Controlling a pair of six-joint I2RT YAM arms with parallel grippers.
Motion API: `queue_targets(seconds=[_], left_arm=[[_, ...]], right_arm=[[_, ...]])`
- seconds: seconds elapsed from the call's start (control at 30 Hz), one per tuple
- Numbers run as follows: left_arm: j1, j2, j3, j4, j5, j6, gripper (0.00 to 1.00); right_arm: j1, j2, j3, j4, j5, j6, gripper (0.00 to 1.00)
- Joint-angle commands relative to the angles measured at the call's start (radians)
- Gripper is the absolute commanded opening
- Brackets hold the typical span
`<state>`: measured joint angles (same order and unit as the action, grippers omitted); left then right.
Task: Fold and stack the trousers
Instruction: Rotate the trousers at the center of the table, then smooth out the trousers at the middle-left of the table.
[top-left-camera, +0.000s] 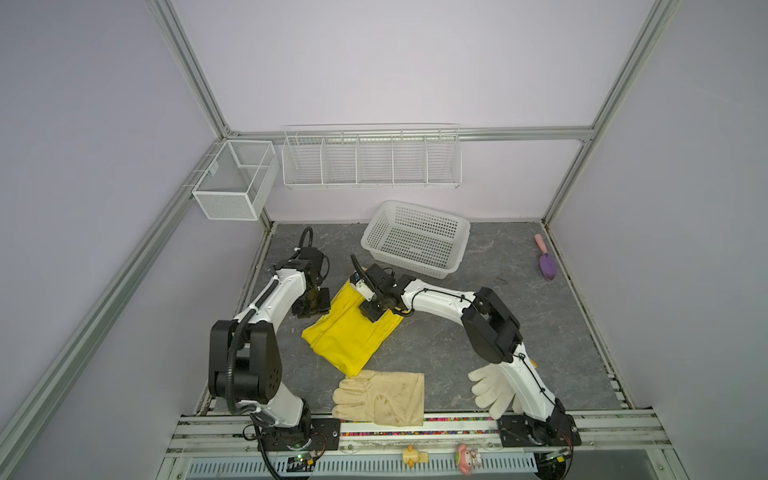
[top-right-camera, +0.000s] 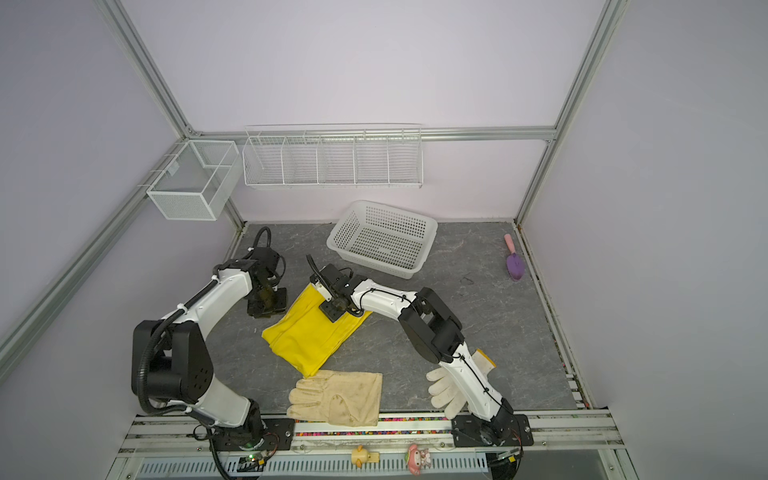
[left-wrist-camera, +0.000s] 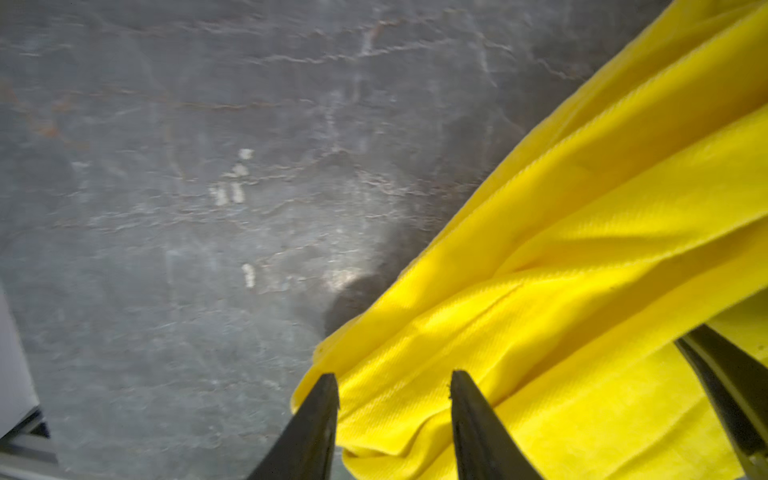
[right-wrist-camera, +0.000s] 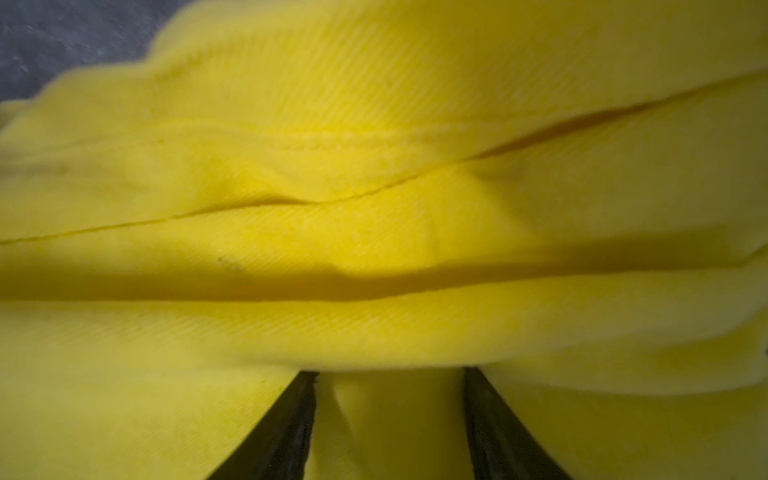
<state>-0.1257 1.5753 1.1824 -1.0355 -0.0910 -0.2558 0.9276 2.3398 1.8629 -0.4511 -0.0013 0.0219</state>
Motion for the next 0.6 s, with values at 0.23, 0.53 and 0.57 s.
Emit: queue_targets(seconds=[0.23,0.53,0.57], left_arm=[[0.006,-0.029,0.147,0.028,0.293,0.109,0.54],[-0.065,0.167,0.241,0.151,0.444,0.119,0.43],[-0.078,0.198,0.262,0.156,0.437,0.122,0.42]], right_arm=[[-0.019,-0.206,-0.147,0.078,-0.217,0.090,0.65],[-0.041,-0.441,-0.548,0.236,-0.148,0.440,0.65],[-0.047,-0.447,-0.562,0.235,-0.132,0.508,0.65]])
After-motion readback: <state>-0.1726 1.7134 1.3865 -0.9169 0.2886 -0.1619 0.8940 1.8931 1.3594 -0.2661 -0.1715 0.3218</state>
